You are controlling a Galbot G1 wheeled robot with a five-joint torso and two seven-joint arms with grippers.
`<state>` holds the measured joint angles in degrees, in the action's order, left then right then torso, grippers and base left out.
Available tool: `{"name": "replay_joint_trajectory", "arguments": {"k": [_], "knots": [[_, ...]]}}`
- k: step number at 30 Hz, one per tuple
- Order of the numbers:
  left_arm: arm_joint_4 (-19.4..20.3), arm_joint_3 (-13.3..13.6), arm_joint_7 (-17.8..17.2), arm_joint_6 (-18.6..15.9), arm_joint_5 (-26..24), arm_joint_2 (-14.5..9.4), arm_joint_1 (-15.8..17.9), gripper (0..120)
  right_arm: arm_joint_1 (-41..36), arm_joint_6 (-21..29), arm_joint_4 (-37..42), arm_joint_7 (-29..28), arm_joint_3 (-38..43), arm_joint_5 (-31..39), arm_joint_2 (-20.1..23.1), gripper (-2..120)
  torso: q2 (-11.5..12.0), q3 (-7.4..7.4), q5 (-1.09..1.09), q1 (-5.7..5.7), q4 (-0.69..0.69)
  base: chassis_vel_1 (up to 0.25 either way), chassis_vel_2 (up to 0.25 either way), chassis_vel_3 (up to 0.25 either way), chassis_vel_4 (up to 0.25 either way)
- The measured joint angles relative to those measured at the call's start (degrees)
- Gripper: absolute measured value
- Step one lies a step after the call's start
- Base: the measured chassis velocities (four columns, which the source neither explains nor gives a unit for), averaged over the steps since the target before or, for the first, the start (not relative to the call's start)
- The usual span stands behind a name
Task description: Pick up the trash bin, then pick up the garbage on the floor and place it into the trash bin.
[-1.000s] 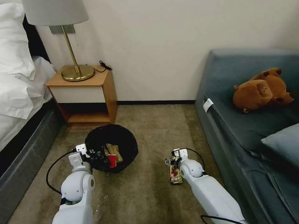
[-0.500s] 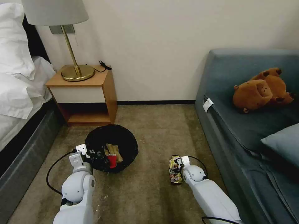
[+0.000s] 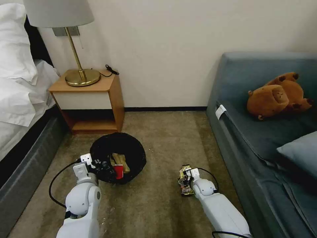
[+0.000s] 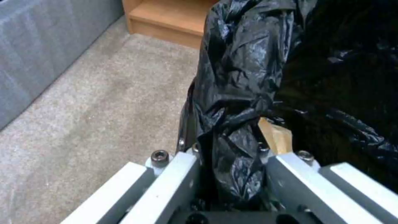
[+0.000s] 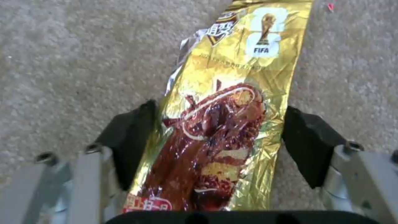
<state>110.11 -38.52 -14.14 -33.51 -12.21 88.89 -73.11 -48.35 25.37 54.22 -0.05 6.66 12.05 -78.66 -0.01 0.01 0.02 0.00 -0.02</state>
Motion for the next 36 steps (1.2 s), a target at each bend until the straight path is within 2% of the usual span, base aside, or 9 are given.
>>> {"name": "replay_joint_trajectory", "arguments": {"k": [8, 11, 12, 13, 14, 15, 19, 25, 36], "knots": [[-0.01, 0.11, -0.02, 0.00, 0.02, 0.05, 0.14, 3, 0.19, -1.12, -0.65, 0.28, 0.37, -0.73, 0.02, 54, 0.00, -0.01, 0.01, 0.00, -0.02, 0.000, 0.000, 0.000, 0.000], [-0.02, 0.05, -0.01, 0.00, 0.02, 0.01, 0.18, 3, 0.23, -1.71, -0.98, 0.57, 0.65, -1.33, 0.20, 45, 0.01, -0.01, -0.03, 0.00, 0.00, 0.000, 0.000, 0.000, 0.000], [-0.02, 0.02, 0.01, 0.00, 0.02, -0.01, 0.20, 3, 0.30, -1.96, -1.19, 0.67, 0.75, -1.63, 0.20, 40, 0.00, -0.01, 0.02, 0.00, -0.01, 0.000, 0.000, 0.000, 0.000], [-0.02, 0.02, 0.01, 0.00, 0.02, -0.01, 0.20, 3, 0.30, -1.96, -1.19, 0.67, 0.75, -1.63, 0.20, 40, 0.00, -0.01, 0.02, 0.00, -0.01, 0.000, 0.000, 0.000, 0.000], [-0.02, -0.12, -0.02, 0.00, 0.02, -0.03, 0.22, 3, 0.39, -2.23, -1.47, 0.66, 0.98, -1.92, 0.27, 36, 0.01, -0.01, -0.06, 0.00, 0.02, 0.000, 0.000, 0.000, 0.000], [-0.03, -0.10, -0.03, 0.00, 0.03, -0.03, 0.22, 3, 0.39, -2.45, -1.57, 0.69, 1.02, -2.08, 0.27, 32, 0.01, -0.01, -0.05, 0.00, 0.04, 0.000, 0.000, 0.000, 0.000], [-0.02, -0.06, 0.02, 0.00, 0.01, -0.01, 0.20, 3, 0.39, -2.81, -1.68, 0.79, 1.05, -2.39, 0.25, 25, 0.01, -0.01, 0.00, 0.00, 0.02, 0.000, 0.000, 0.000, 0.000], [-0.03, -0.04, 0.00, 0.00, 0.01, 0.04, 0.20, 3, 0.20, -3.95, -2.10, 0.90, 1.58, -3.40, 0.35, 0, 0.02, -0.01, -0.03, 0.00, 0.05, 0.000, 0.000, 0.000, 0.000], [-0.14, -0.01, -0.01, 0.00, 0.01, 0.05, 0.19, 3, 0.03, -5.46, -1.21, 0.67, 1.73, -4.37, 0.80, 0, 0.02, -0.02, -0.03, 0.01, 0.04, 0.000, 0.000, 0.000, 0.000]]}}
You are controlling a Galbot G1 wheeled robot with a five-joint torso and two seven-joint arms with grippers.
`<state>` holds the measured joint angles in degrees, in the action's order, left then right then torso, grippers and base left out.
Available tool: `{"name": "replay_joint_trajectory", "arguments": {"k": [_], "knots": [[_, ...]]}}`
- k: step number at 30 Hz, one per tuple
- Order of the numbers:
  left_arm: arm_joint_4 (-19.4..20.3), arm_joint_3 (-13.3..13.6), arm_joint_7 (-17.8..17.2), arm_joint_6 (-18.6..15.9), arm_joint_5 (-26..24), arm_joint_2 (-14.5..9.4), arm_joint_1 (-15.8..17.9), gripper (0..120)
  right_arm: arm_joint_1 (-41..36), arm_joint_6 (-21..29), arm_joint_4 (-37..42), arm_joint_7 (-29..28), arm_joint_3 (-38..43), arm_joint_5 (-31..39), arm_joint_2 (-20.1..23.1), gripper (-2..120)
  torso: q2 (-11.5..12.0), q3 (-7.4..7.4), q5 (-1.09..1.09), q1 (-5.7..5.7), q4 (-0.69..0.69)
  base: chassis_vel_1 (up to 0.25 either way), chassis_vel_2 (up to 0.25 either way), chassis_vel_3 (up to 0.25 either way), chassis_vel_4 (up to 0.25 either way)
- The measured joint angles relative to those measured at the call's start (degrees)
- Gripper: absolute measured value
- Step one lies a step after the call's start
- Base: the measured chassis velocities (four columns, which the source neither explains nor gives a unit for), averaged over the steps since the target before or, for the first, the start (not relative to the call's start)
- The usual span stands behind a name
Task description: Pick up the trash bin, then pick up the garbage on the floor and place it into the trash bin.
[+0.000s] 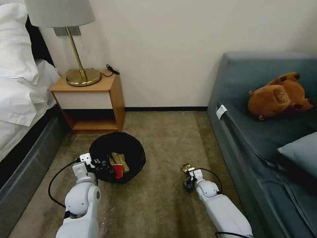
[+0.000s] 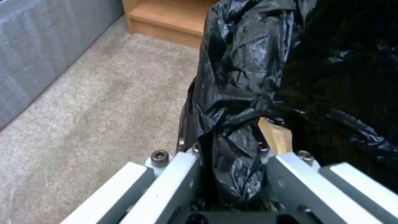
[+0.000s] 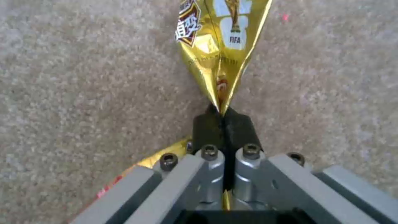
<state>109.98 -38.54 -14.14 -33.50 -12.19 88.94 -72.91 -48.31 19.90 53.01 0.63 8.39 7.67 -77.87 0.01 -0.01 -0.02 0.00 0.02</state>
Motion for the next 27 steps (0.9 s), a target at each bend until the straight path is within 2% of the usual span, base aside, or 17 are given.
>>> {"name": "replay_joint_trajectory", "arguments": {"k": [12, 18, 22, 27], "knots": [[-0.57, 0.01, 0.00, 0.17, 0.03, 0.07, 0.15, 3, 1.09, -1.60, 8.50, -1.11, -1.50, 1.61, 1.19, 0, 0.00, 0.00, 0.01, 0.00, -0.02, 0.000, 0.000, 0.000, 0.000], [-0.83, 0.12, -0.01, 0.35, 0.10, 0.16, 0.10, 3, 1.89, -1.49, 16.32, -2.41, -2.34, 3.51, 1.68, 0, 0.00, 0.00, 0.01, 0.00, -0.02, 0.000, 0.000, 0.000, 0.000], [-0.83, 0.09, -0.02, 0.35, 0.10, 0.08, 0.53, 3, 2.20, -3.35, 23.61, -5.35, -5.76, 4.68, 2.42, 0, 0.00, 0.00, 0.01, 0.00, -0.02, 0.000, 0.000, 0.000, 0.000], [-0.80, 0.34, -0.10, 0.35, 0.17, 0.24, 0.44, 3, 1.93, -4.01, 28.12, -7.28, -8.60, 4.65, 2.64, 0, 0.00, 0.01, 0.01, 0.00, -0.02, 0.000, 0.000, 0.000, 0.000]]}}
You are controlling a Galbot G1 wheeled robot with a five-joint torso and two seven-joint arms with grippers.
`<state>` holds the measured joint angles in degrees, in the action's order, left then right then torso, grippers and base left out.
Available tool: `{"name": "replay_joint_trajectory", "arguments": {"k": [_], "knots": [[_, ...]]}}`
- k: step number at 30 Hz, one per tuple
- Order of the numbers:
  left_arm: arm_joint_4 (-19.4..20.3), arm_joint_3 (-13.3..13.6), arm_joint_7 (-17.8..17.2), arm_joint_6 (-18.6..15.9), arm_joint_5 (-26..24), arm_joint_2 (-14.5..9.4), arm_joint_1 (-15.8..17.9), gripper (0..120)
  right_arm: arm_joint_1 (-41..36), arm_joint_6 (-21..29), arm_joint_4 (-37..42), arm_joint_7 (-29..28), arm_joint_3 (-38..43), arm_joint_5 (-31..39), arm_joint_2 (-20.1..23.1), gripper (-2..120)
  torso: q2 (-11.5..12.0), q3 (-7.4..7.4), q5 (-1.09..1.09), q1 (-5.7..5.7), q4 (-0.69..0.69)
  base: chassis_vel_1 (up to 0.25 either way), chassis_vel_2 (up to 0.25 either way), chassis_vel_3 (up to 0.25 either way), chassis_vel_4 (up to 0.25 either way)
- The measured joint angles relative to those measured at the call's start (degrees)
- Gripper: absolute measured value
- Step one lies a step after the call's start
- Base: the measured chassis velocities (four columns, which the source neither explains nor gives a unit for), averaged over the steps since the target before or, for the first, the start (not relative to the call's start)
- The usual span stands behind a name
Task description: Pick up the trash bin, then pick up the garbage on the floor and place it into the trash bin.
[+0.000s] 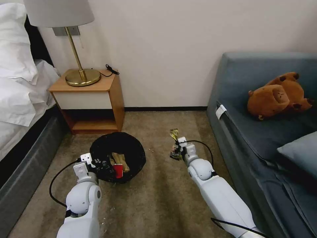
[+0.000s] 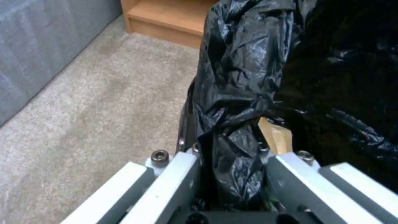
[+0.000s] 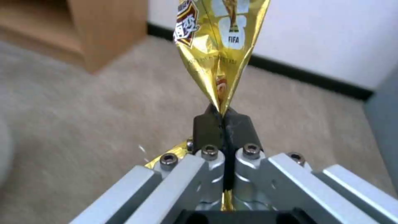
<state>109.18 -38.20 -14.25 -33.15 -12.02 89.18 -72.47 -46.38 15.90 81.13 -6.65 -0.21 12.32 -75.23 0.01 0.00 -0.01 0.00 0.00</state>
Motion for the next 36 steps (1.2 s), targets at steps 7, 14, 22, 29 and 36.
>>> {"name": "replay_joint_trajectory", "arguments": {"k": [7, 14, 22, 29, 36], "knots": [[0.04, 0.51, -0.08, 0.05, 0.16, 0.18, -0.45, 3, 0.45, -7.39, 3.16, -2.33, -5.70, -0.78, -1.44, 0, 0.00, 0.00, 0.00, 0.00, 0.00, 0.000, 0.000, 0.000, 0.000], [0.06, 0.69, -0.13, 0.06, 0.26, 0.11, -0.56, 3, 4.85, -12.47, 3.62, -2.94, -11.95, -0.01, -2.61, 0, 0.00, 0.00, 0.00, 0.00, 0.00, 0.000, 0.000, 0.000, 0.000], [0.18, 1.18, -0.31, 0.08, 0.42, 0.17, -0.67, 3, 11.09, -14.46, 3.15, -4.48, -18.34, 1.93, -3.85, 0, -0.01, 0.00, 0.00, 0.00, 0.00, 0.000, 0.000, 0.000, 0.000], [0.18, 1.39, -0.37, 0.14, 0.42, 0.21, -0.68, 3, 11.54, -16.48, 0.33, -4.69, -20.25, -0.19, -6.94, 0, -0.01, 0.00, 0.00, 0.00, 0.00, 0.000, 0.000, 0.000, 0.000], [0.45, 1.55, -0.43, 0.16, 0.28, 0.36, -0.63, 3, 9.95, -18.37, -2.87, -4.51, -21.44, -3.74, -9.83, 0, -0.01, 0.00, 0.00, 0.00, 0.00, 0.000, 0.000, 0.000, 0.000]]}}
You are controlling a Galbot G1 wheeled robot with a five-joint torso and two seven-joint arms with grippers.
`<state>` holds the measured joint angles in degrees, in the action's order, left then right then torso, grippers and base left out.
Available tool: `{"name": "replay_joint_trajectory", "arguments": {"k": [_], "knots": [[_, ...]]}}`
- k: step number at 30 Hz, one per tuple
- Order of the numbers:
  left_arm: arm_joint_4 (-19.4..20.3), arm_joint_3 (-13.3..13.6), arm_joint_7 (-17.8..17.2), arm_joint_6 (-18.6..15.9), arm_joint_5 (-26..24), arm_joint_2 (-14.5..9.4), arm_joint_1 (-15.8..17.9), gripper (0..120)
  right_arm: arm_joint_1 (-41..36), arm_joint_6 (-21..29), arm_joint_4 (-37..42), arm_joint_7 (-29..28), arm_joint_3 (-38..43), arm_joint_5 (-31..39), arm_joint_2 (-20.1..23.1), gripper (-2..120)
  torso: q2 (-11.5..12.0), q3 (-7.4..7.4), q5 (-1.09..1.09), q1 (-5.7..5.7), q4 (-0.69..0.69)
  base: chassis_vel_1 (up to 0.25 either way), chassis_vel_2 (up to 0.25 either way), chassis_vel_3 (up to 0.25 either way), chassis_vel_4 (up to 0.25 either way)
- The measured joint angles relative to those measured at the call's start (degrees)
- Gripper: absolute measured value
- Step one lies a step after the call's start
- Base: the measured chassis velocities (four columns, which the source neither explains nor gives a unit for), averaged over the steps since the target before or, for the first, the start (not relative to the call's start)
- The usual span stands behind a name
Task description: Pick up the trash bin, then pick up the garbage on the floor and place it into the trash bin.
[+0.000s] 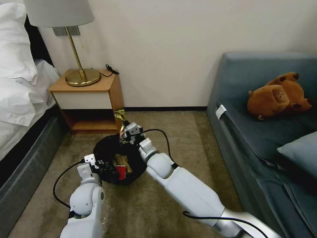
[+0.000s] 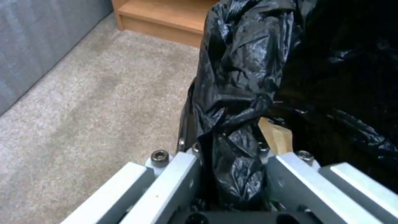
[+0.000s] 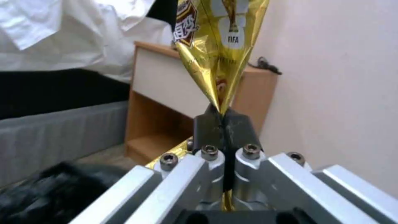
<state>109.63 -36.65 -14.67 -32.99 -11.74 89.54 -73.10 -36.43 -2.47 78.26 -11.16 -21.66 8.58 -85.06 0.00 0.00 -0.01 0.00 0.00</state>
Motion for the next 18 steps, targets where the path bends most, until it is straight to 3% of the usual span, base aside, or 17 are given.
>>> {"name": "replay_joint_trajectory", "arguments": {"k": [18], "knots": [[-0.25, -0.26, -0.16, 0.23, -0.43, 0.04, 0.39, 3, -3.09, 0.13, -1.38, 2.60, -1.26, -3.31, -0.24, 4, 0.00, 0.00, 0.01, 0.00, 0.00, 0.000, 0.000, 0.000, 0.000]]}}
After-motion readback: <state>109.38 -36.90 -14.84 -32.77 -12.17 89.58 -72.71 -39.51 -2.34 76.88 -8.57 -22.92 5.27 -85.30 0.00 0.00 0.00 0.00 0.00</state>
